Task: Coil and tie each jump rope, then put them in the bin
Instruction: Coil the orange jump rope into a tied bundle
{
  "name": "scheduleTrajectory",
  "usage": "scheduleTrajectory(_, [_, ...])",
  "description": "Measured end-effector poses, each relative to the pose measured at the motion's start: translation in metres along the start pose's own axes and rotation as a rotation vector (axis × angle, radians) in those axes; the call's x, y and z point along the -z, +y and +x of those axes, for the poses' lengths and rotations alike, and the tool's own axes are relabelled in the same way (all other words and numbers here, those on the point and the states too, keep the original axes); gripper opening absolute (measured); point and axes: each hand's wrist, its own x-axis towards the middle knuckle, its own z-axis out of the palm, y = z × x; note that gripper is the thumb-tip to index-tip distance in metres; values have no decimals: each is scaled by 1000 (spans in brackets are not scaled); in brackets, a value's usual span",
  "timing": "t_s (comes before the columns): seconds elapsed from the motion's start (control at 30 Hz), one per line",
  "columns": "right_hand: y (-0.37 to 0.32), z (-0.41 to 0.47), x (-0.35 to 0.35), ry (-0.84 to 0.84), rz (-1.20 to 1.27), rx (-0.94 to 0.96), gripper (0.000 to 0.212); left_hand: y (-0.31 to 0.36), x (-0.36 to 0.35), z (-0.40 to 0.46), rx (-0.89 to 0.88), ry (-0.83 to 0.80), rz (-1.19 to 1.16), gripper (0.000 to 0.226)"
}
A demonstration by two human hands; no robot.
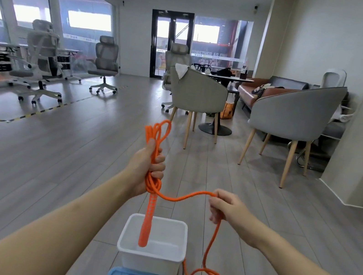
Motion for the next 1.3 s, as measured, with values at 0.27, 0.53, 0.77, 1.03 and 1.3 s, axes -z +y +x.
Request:
scheduleTrajectory(0.27, [-25, -5, -9, 24, -127, 152, 25, -24, -13, -18, -11, -209, 464, 45])
scheduleTrajectory(0.53, [-30, -4, -21, 188, -250, 327, 20, -46, -24, -27, 92, -325, 598, 49])
scheduleTrajectory(0.77, [-21, 1, -19, 277, -366, 400, 15, -58, -35, -32, 97, -408, 573, 50])
scheduleTrajectory(1.03, [-18, 2, -8, 271, -345, 345, 22, -46, -43, -30, 63, -306, 484, 35])
scheduleTrajectory(1.3, [-1, -3, 12, 112, -150, 38, 32, -23, -41, -23, 53, -201, 262, 29])
